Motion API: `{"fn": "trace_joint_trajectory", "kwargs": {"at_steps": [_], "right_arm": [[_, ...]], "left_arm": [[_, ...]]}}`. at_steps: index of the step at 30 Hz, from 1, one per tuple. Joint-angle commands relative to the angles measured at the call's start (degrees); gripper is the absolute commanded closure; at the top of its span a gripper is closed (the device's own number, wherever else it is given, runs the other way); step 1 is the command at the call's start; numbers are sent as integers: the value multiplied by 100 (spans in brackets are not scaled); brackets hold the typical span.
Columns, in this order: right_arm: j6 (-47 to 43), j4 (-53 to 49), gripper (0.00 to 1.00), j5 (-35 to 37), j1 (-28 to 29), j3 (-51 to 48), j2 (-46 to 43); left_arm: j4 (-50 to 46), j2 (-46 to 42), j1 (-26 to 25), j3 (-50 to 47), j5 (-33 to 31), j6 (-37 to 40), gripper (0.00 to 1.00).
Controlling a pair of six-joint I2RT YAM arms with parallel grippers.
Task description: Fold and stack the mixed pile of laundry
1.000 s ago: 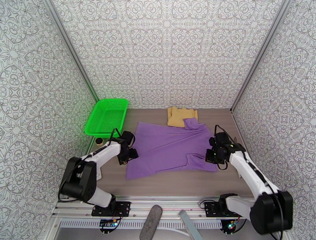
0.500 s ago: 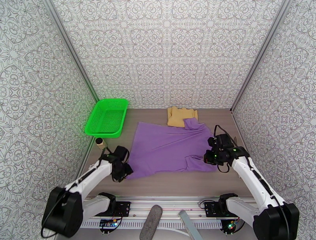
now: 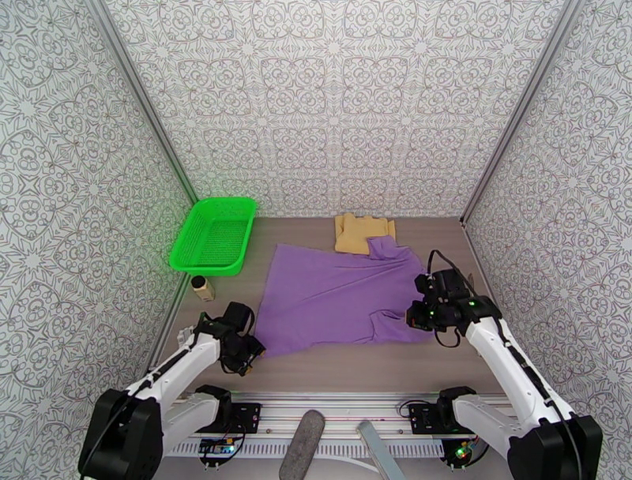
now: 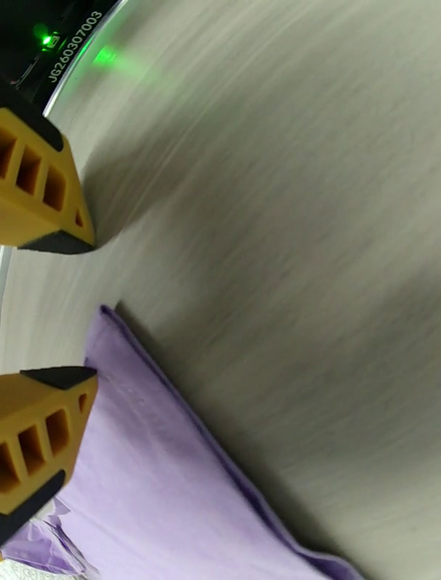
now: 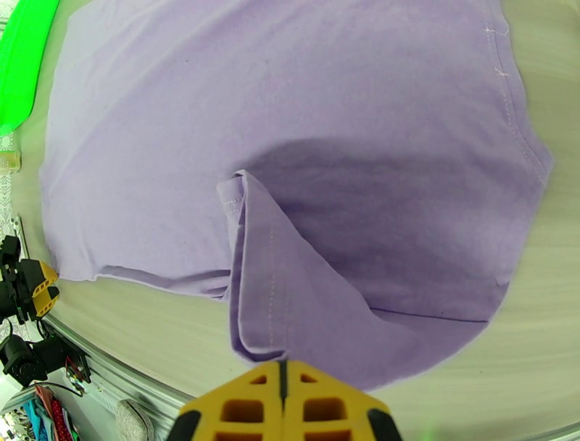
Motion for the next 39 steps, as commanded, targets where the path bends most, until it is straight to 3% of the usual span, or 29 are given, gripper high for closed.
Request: {"fn": "trace_joint_trajectory", "kwargs": {"at_steps": [1,9,12,14,30,39], "right_arm": [[-42,40,100,-112,90,-86,-69],[-10,11,100,-13,178,-72,-38],[1,-6,100,18,197,-57,-38],[-9,-23,100,3,205,-37,-50],[-131,-752,100,-348,210,423,-1011],[132,-1118,100,141,215,741,-1541]], "left_arm": [[1117,470,157,-106,-202,2,56],[1712,1443,242,197,-198,422,72],[1759,1520,285,279,-250,548,84],[1682,1518,326,363,-275,651,100],[-29,70,282,937,-17,1261,100],[-463,-221,225,1218,188,1402,100]]}}
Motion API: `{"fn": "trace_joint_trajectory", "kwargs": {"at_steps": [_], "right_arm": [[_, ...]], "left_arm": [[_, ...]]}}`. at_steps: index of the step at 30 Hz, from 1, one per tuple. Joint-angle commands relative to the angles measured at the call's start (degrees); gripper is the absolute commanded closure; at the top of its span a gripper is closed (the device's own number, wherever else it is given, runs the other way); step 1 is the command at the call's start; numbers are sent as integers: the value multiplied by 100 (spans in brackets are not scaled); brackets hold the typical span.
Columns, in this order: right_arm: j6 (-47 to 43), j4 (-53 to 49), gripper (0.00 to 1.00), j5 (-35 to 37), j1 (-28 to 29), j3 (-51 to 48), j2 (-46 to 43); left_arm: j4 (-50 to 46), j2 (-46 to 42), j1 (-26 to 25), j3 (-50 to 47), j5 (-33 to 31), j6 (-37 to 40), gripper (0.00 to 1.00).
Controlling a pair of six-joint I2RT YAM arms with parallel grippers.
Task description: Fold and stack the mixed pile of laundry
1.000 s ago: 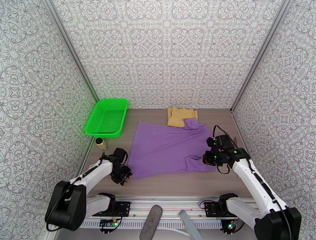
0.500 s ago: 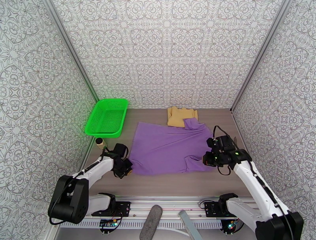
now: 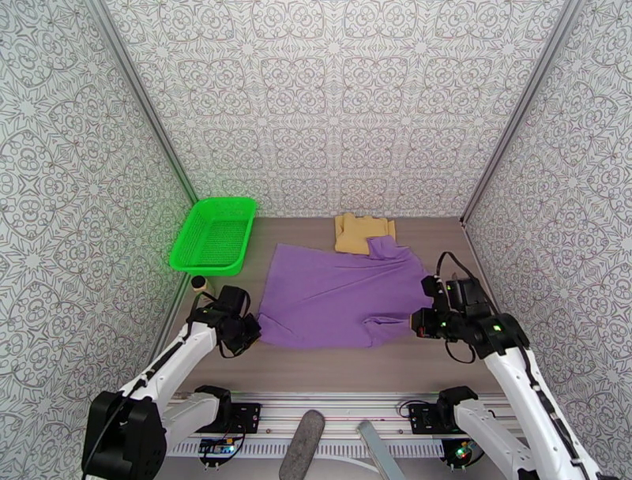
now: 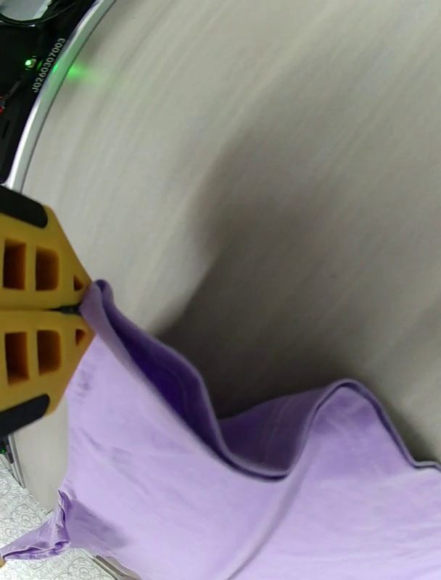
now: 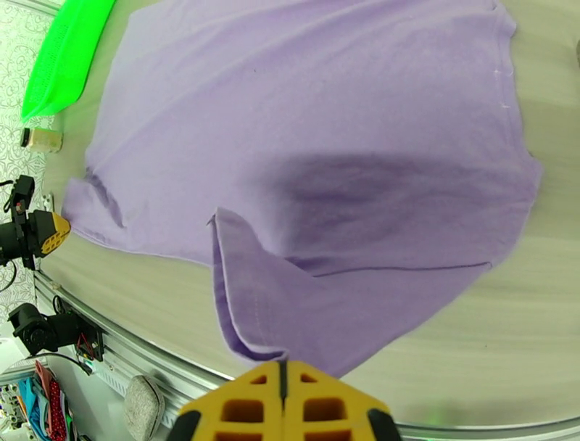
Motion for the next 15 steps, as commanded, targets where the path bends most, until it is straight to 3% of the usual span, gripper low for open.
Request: {"fn": "trace_joint_trajectory", "kwargs": {"at_steps": [1,15], "right_arm": [[163,-275,100,265,55,309,-195],[270,-910,100,480,55,652,-596]], "left_arm": [[-385,-185,-32,305,112,157,100],[-837,-736,-190,362,121,51,100]]}}
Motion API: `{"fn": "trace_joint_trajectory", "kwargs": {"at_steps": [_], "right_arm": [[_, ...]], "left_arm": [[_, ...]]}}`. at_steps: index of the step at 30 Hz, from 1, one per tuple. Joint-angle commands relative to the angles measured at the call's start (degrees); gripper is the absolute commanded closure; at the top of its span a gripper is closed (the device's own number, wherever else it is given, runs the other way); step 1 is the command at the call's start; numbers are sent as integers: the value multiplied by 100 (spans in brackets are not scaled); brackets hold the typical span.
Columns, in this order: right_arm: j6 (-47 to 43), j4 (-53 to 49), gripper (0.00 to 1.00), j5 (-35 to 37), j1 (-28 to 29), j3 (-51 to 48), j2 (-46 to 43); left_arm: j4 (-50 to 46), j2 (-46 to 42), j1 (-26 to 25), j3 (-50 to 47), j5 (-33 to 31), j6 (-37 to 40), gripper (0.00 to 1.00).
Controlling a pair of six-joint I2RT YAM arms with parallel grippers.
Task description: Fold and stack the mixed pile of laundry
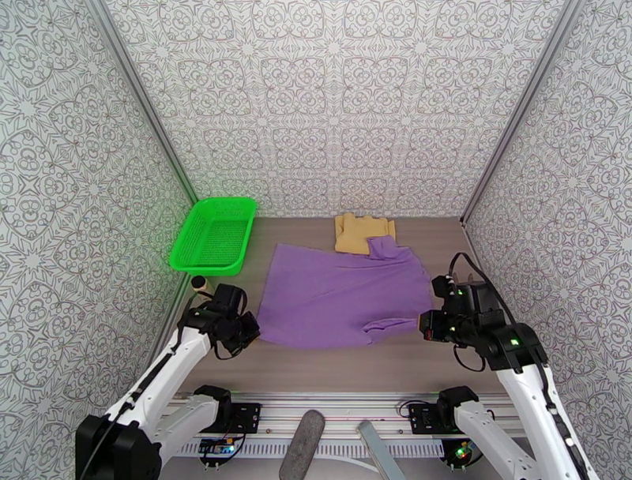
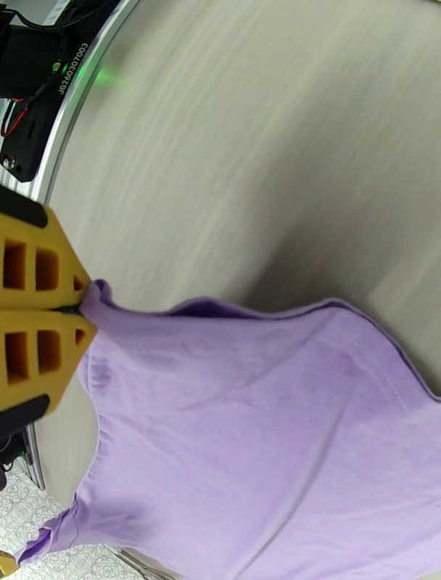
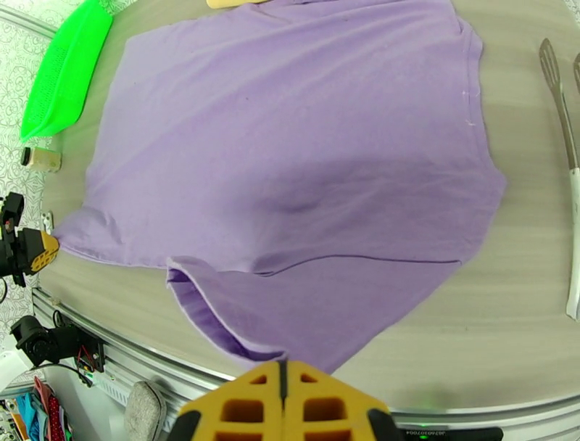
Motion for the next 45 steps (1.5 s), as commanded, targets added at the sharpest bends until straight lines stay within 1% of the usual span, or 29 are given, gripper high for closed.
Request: {"fn": "trace_joint_trajectory", "kwargs": {"at_steps": [1,8,12,17,22,27,31,36,38,43,44,45], "right_arm": [[142,-396,100,110,38,208,-271],[374,-529,100,31,40,-151,-677],[457,-647,100,56,39,-153,-841],[432,-826,100,148,33,-67,-872],[394,-690,100,277,37,-93,-746],[305,-332,100,712,33,-56,-352],[165,7,100,1142,35,42,222],[-24,313,100,1770,30,374,976],[-104,486,100,1780,5,517,1248],[-260,776,100,2110,-30,882,2011],[-297,851,100,2122,-53,931,2130],[-332,926,100,2122,-78,988,2271]], "left_arm": [[-242,-179,-56,52,64,20,100],[-273,-373,-97,-81,90,35,100],[-393,-503,-99,-59,91,52,100],[-640,-714,-91,-6,14,49,100],[-625,-731,-40,-33,2,73,100],[-319,-251,233,102,62,287,100],[-23,345,424,408,141,488,100],[240,1103,497,952,229,661,100],[338,1387,506,1145,295,706,100],[533,2007,492,1497,301,808,100],[565,2102,499,1538,456,821,100],[602,2207,499,1580,468,839,100]]}}
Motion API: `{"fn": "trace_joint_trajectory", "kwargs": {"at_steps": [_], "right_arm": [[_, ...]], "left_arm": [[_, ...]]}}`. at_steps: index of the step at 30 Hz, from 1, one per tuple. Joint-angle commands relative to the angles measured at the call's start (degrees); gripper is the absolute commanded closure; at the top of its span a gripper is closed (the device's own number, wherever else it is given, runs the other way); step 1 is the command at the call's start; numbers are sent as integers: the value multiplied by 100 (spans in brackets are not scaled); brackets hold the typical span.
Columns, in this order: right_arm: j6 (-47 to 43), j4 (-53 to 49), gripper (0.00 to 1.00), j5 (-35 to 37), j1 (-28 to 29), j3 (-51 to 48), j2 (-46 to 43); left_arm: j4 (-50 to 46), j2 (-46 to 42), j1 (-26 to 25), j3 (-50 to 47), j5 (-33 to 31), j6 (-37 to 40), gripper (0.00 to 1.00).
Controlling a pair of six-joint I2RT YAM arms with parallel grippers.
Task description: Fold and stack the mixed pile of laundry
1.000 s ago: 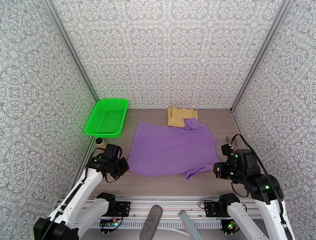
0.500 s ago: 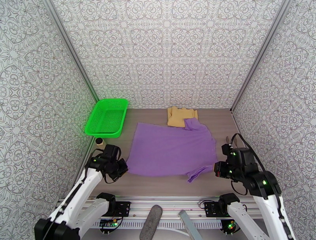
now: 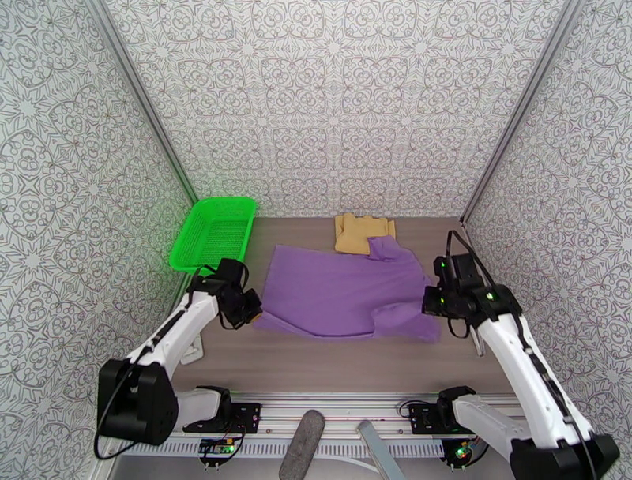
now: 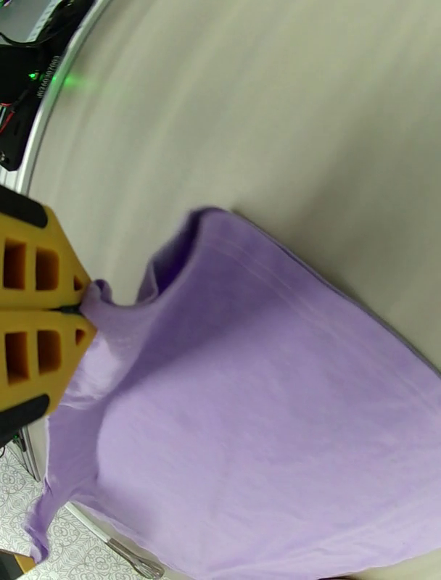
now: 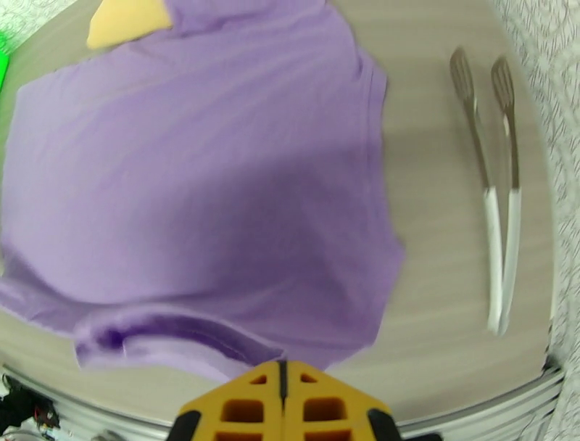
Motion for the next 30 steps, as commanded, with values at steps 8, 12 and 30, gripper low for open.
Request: {"fn": "trace_joint_trajectory", "kwargs": {"at_steps": [8,12,30], "right_arm": [[-454,748,100,305,-225,665,1216],[-555,911,100,318,-319,780,1542],[-459,1107,100,456,-384,303,2320]], "left_arm": [[461,860,56,402,216,249,100],[570,1151,48,489,215,258,100],[551,1798,-141,718,-326,337,25]]}}
